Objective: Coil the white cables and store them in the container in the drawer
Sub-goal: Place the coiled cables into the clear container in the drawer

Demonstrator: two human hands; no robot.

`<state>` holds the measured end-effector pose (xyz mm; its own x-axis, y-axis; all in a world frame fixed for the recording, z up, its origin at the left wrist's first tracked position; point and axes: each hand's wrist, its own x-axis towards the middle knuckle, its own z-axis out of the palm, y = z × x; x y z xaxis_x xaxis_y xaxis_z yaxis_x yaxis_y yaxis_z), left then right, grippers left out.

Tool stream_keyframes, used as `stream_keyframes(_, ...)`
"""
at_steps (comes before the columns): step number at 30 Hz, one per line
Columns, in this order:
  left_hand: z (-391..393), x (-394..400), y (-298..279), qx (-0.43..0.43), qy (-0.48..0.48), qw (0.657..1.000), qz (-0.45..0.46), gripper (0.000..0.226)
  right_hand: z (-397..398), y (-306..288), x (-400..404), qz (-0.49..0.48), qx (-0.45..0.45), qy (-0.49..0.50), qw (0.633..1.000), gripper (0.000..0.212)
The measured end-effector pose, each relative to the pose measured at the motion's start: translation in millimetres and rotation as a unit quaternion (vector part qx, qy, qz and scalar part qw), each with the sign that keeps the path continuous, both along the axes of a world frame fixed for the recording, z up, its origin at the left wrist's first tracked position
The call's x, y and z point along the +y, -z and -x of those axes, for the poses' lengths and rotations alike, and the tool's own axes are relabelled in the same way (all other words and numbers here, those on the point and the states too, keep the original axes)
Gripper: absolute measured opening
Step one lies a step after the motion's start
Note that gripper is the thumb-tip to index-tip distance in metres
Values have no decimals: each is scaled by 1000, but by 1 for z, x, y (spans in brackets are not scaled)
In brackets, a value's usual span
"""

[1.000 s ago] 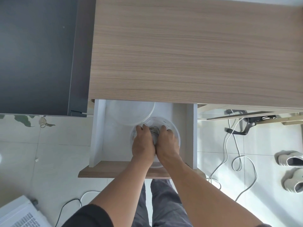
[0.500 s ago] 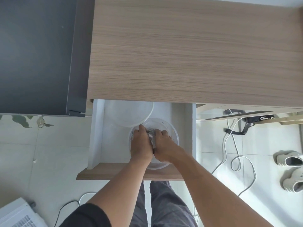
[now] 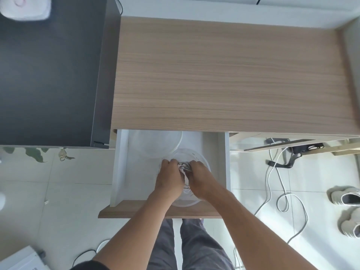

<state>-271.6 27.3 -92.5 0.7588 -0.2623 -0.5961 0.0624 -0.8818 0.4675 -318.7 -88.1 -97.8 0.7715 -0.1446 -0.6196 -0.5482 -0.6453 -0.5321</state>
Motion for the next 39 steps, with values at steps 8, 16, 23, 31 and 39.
stream_keyframes(8,7,15,-62,-10,20,997,70,8,9,-81,0,-89,-69,-20,994,8)
stream_keyframes(16,-4,14,-101,-56,37,996,50,8,-2,-132,-20,0,-249,-29,968,50)
stream_keyframes(23,-18,7,-121,-53,12,996,75,10,-36,-156,-37,71,-340,-169,922,16)
stream_keyframes(31,-22,12,-124,-97,8,989,115,10,-52,-159,-60,125,-353,-177,910,10)
stream_keyframes(39,-11,5,-116,-82,-66,983,152,12,-22,-137,-31,8,-298,51,953,14)
